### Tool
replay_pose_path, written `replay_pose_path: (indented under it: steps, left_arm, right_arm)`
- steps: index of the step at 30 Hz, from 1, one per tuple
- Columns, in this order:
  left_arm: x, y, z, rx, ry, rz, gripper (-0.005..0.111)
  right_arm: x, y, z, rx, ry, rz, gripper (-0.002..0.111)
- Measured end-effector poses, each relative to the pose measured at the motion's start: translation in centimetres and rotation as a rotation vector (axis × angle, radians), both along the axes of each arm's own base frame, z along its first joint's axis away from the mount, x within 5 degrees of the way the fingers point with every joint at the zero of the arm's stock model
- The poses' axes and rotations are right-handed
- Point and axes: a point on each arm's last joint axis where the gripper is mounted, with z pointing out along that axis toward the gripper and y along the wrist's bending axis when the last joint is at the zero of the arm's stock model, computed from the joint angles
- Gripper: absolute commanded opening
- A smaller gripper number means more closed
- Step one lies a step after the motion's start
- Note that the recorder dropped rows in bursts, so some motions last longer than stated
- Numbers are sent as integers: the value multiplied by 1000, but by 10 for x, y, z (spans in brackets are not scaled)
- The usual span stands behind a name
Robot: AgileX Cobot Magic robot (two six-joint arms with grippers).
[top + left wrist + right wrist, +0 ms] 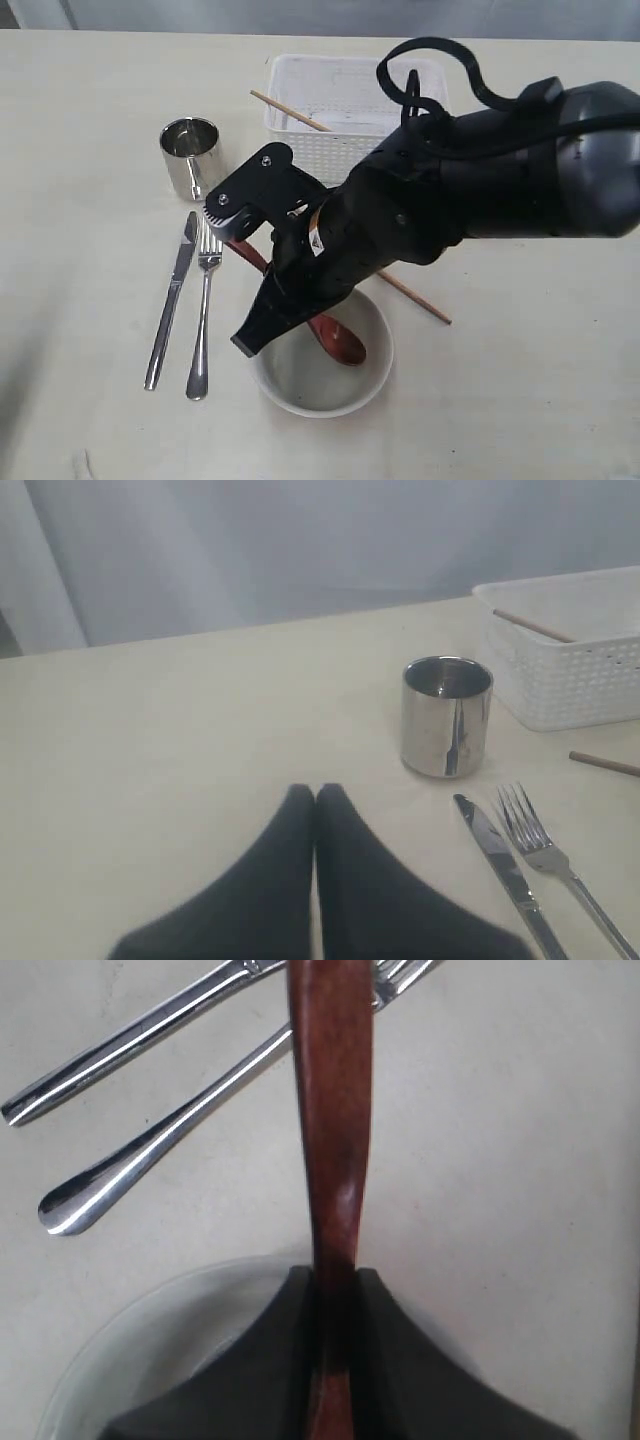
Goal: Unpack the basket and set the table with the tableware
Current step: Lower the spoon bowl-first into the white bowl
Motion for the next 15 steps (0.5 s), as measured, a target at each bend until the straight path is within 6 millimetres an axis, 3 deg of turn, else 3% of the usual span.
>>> replay_pose_path:
  steps: [12,15]
  left_arm:
    - [0,0,0,0,0,0,0]
    - [0,0,0,0,0,0,0]
  right_arm:
    - [-2,-3,8,6,-2,-1,0]
    - [-2,-3,10,8,-3,-1,13]
